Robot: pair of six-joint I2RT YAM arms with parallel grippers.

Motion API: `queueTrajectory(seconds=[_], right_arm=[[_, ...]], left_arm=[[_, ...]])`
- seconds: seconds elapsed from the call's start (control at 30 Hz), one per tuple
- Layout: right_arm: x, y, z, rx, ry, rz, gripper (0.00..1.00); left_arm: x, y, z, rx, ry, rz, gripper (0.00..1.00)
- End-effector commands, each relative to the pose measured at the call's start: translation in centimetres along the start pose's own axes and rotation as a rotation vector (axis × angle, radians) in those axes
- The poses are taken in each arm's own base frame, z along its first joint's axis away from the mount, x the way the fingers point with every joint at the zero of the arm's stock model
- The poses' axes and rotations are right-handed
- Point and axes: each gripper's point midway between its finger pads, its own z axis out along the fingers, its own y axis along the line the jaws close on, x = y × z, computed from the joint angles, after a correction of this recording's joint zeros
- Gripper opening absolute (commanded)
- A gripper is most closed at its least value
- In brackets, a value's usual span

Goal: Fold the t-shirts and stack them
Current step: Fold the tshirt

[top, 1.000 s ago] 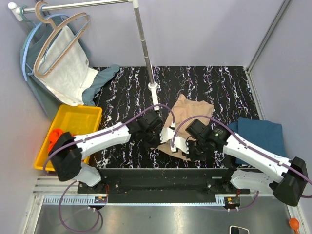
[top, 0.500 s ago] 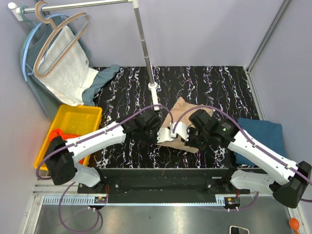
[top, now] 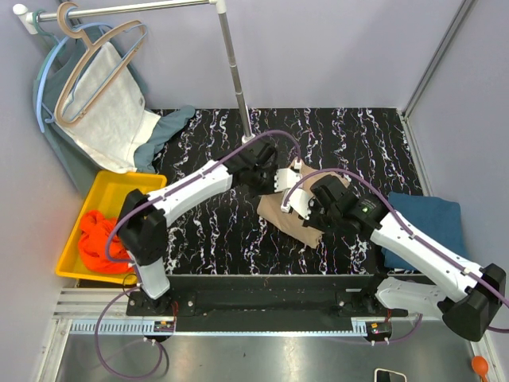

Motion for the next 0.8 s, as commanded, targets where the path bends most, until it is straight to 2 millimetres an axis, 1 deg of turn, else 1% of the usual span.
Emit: queueTrajectory(seconds=[0.0, 0.03, 0.07, 0.1, 0.2, 0.23, 0.27, 0.3, 0.33, 0.4, 0.6, 0.7, 0.77], right_arm=[[0.9, -2.3, 0.1, 0.117, 0.009, 0.009, 0.00], [0.8, -2.7, 0.2, 0.134, 0.004, 0.013, 0.00], [1.1, -2.9, 0.5, 0.140, 0.012, 0.007, 0.00], [1.4, -3.5, 0.5, 0.156, 0.018, 0.016, 0.00], [1.7, -4.9, 0.9, 0.198, 0.028, 0.010, 0.00], [1.9, -5.7, 1.0, 0.217, 0.030, 0.021, 0.00], [2.0, -6.1, 1.0, 0.223, 0.033, 0.015, 0.00], [2.1, -6.4, 1.3, 0.228, 0.043, 0.013, 0.00], [2.3, -7.2, 1.3, 0.247, 0.046, 0.023, 0.00], [2.6, -7.7, 1.6, 0.246, 0.055, 0.023, 0.00], [3.3, -9.2, 2.2, 0.266, 0.071, 0.028, 0.00], [3.6, -9.9, 2.2, 0.277, 0.077, 0.035, 0.00], [3.4, -10.3, 1.8, 0.289, 0.070, 0.032, 0.00]], left_arm=[[-2.0, 4.6, -0.2, -0.070, -0.076, 0.011, 0.00], [-1.7, 5.1, 0.5, -0.068, -0.073, 0.002, 0.00], [-1.9, 5.5, 0.6, -0.071, -0.076, 0.002, 0.00], [-2.2, 6.2, 0.9, -0.077, -0.082, 0.000, 0.00], [-2.7, 7.4, 1.6, -0.088, -0.088, -0.001, 0.00], [-2.7, 7.7, 1.9, -0.091, -0.087, 0.002, 0.00], [-3.0, 7.9, 2.0, -0.093, -0.089, 0.007, 0.00], [-3.2, 8.5, 2.4, -0.100, -0.090, 0.007, 0.00], [-3.3, 8.9, 2.7, -0.104, -0.091, 0.010, 0.00], [-3.8, 9.7, 3.4, -0.109, -0.100, 0.013, 0.00], [-5.0, 12.1, 4.9, -0.144, -0.124, 0.022, 0.00], [-5.7, 13.0, 5.1, -0.166, -0.139, 0.034, 0.00], [-6.4, 13.5, 4.8, -0.184, -0.161, 0.036, 0.00]])
